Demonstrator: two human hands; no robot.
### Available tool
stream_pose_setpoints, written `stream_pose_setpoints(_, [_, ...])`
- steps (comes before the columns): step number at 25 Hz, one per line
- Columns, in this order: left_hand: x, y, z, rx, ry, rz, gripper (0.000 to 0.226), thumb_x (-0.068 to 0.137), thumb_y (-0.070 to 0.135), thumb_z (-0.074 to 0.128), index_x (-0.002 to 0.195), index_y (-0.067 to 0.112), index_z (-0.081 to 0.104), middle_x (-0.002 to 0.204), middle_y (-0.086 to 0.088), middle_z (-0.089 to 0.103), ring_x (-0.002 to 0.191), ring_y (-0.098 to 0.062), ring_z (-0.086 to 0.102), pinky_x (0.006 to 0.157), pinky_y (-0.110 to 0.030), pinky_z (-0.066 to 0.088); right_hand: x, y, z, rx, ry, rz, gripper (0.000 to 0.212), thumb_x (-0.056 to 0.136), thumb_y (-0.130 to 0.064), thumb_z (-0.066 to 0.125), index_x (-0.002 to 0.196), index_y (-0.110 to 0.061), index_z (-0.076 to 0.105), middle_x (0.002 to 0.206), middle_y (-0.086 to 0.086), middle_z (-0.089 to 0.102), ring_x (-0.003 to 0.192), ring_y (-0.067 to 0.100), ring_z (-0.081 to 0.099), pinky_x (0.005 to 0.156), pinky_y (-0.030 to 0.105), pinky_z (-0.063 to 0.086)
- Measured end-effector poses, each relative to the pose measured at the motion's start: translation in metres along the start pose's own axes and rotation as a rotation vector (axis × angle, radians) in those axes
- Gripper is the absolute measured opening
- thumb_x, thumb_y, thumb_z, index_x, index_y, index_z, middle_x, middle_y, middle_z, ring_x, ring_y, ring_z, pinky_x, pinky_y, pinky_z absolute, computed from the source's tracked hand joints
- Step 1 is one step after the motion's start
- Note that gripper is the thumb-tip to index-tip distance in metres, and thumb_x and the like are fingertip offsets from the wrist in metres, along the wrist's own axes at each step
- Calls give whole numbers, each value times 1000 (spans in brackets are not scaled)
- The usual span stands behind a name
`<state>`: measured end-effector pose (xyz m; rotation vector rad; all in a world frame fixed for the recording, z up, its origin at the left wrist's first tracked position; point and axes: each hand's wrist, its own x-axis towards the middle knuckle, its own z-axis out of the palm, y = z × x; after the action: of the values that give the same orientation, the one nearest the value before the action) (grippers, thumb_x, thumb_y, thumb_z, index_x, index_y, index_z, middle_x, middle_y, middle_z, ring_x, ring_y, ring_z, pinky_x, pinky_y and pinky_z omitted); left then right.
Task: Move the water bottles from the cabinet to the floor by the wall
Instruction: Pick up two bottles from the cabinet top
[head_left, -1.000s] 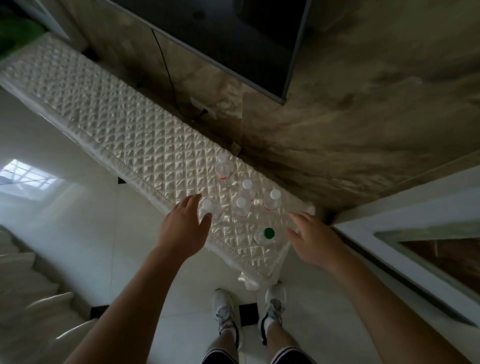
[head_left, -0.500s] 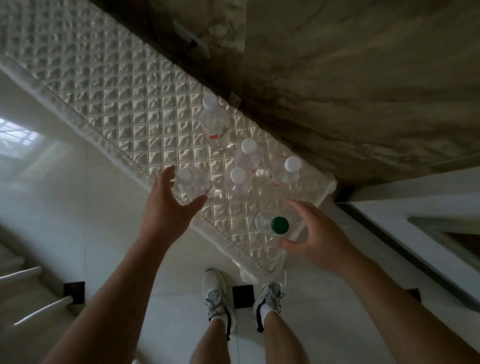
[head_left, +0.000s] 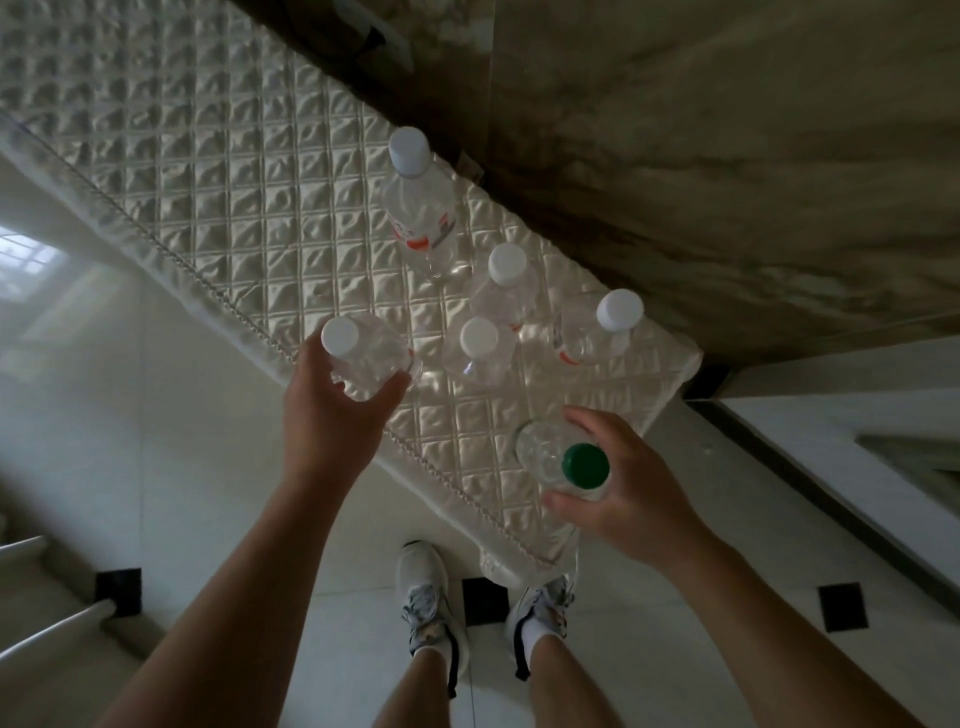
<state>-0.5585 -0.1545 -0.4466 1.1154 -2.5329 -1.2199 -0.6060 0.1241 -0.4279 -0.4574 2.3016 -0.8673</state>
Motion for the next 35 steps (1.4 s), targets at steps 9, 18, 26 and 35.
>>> stream_pose_setpoints(9, [-11,8,-21,11,-14,42,69,66,38,88,124,24,53,107,10,66,93,-14,64,78,-39,58,-10,-17,-7,-4,67,-10,71,72,-39,82,133,-24,48,118,-20,47,107,-6,46,88,3,33])
stream_pose_setpoints(18, [-41,69,-99,-38,-78,107,66,64,35,90,120,32,54,109,14,64,99,-13,64,83,-37,58,-51,-85,-65,-2,142,-22,75,71,-42,83,134,-26,46,114,-27,45,102,-13,45,88,3,32])
stream_pose_setpoints(26, [-92,155,-186,-101,-78,180,65,65,34,89,118,40,53,105,22,64,97,-7,64,85,-39,57,-106,-164,-137,52,207,-78,73,69,-46,83,131,-28,50,123,-17,53,113,-1,49,90,7,36])
stream_pose_setpoints(35, [-151,240,-267,-241,-47,186,65,59,38,90,113,40,55,101,18,67,92,-4,67,80,-27,57,-175,-253,-205,182,226,-207,55,66,-44,84,112,-35,56,110,-13,63,99,2,61,87,31,53])
